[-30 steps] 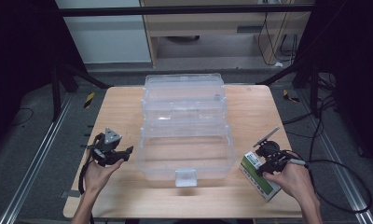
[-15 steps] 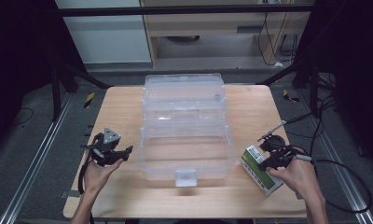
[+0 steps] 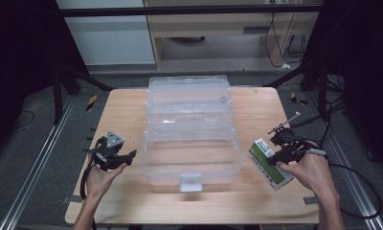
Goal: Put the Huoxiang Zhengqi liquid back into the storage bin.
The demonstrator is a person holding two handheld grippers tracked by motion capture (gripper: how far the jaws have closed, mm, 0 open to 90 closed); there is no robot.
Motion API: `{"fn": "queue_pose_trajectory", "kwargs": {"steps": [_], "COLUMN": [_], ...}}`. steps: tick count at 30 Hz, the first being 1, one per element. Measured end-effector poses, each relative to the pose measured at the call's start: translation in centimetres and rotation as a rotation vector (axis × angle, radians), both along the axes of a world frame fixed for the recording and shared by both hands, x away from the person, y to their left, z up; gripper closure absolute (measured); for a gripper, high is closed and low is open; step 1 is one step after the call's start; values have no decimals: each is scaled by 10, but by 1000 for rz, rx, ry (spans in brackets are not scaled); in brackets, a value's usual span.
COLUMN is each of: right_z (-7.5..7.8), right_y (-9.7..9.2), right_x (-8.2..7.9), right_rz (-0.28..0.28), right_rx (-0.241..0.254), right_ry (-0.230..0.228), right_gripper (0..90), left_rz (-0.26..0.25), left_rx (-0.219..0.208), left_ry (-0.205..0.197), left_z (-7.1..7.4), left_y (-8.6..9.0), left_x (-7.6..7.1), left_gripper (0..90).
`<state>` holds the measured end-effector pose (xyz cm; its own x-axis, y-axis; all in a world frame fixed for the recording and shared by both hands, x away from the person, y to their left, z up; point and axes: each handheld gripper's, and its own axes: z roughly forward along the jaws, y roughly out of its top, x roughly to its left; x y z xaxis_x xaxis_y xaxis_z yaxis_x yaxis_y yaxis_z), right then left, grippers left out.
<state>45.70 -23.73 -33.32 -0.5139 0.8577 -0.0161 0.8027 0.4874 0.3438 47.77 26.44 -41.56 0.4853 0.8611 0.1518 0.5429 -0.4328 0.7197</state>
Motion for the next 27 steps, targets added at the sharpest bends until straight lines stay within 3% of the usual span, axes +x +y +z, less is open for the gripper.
{"fn": "queue_pose_trajectory", "kwargs": {"steps": [11, 27], "right_z": [22, 56], "right_y": [0, 11], "right_x": [3, 6], "right_rz": [3, 60], "right_rx": [12, -7], "right_ry": [-46, -92], "right_gripper": [643, 643], "left_rz": [0, 1], "left_rx": [-1, 1], "left_ry": [3, 4], "left_z": [0, -1], "left_y": [0, 0], "left_x": [0, 1], "left_gripper": [392, 392]}}
